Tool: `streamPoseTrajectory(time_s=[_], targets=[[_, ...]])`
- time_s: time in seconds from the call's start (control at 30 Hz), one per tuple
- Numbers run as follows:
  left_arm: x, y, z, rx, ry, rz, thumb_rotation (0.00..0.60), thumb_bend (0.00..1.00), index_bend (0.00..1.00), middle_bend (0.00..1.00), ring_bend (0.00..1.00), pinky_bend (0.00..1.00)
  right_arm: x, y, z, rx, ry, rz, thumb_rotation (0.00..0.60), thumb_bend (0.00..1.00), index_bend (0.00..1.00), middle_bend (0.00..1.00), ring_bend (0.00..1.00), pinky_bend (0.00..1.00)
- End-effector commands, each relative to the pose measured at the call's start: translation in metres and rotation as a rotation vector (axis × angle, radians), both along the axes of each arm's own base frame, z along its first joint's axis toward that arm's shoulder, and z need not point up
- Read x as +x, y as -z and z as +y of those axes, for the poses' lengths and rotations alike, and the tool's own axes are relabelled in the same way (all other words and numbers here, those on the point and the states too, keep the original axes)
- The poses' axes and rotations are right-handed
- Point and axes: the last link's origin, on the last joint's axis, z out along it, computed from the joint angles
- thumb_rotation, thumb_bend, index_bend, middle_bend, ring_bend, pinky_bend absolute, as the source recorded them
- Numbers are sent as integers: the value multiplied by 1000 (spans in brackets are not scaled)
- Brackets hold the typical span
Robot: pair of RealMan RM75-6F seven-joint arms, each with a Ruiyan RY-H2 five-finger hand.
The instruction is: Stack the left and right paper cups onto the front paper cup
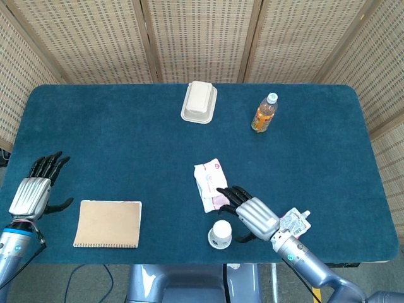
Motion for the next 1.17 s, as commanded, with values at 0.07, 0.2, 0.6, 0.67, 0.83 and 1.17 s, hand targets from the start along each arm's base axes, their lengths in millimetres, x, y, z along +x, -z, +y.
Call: streamPoseTrajectory(time_s=[0.07, 0.2, 0.6, 0.67, 0.83, 1.17], targets=[[-1, 0, 0, -1, -1, 1, 600, 250, 78, 0, 0, 0, -3, 0, 2, 3, 8, 4, 600, 138, 283, 2, 0, 0], [0, 0, -1, 0, 3, 1, 600, 249, 78, 0, 0, 0, -8, -4, 2, -11, 19, 7, 600, 138, 283, 1, 0, 0], [-3, 2, -6, 7, -4, 19, 600, 249, 75, 0, 0, 0, -78, -31, -7, -261, 125, 117, 600, 51, 36, 0, 0, 0], [-5, 3, -8, 13, -10, 28, 600, 249, 73, 0, 0, 0, -102, -40, -8, -316, 190, 146, 600, 52, 36, 0, 0, 0], [-10, 5, -13, 41, -22, 36, 600, 249, 42, 0, 0, 0, -139, -56, -6, -412, 263, 187, 600, 52, 36, 0, 0, 0], [-23, 4, -24, 90, -46, 51, 600, 243, 2, 0, 0, 0, -172, -86, 15, -578, 327, 260, 600, 52, 34, 0, 0, 0]])
